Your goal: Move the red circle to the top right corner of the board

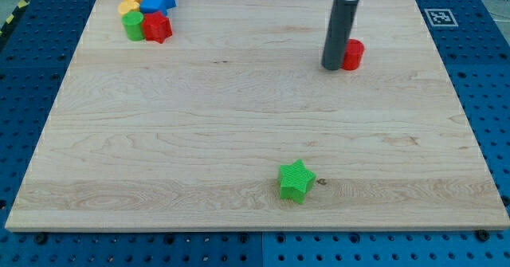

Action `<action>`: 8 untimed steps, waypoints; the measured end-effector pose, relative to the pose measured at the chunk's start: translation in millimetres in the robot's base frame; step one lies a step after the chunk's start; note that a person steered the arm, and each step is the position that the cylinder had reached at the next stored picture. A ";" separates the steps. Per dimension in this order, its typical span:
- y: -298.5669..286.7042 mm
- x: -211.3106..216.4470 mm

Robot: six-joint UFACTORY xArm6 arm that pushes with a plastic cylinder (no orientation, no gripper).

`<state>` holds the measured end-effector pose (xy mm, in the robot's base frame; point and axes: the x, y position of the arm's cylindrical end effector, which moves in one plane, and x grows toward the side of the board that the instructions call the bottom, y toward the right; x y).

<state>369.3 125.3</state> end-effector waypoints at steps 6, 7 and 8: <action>149.2 -29.1; 149.2 -53.7; 149.8 -50.3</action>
<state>319.0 275.1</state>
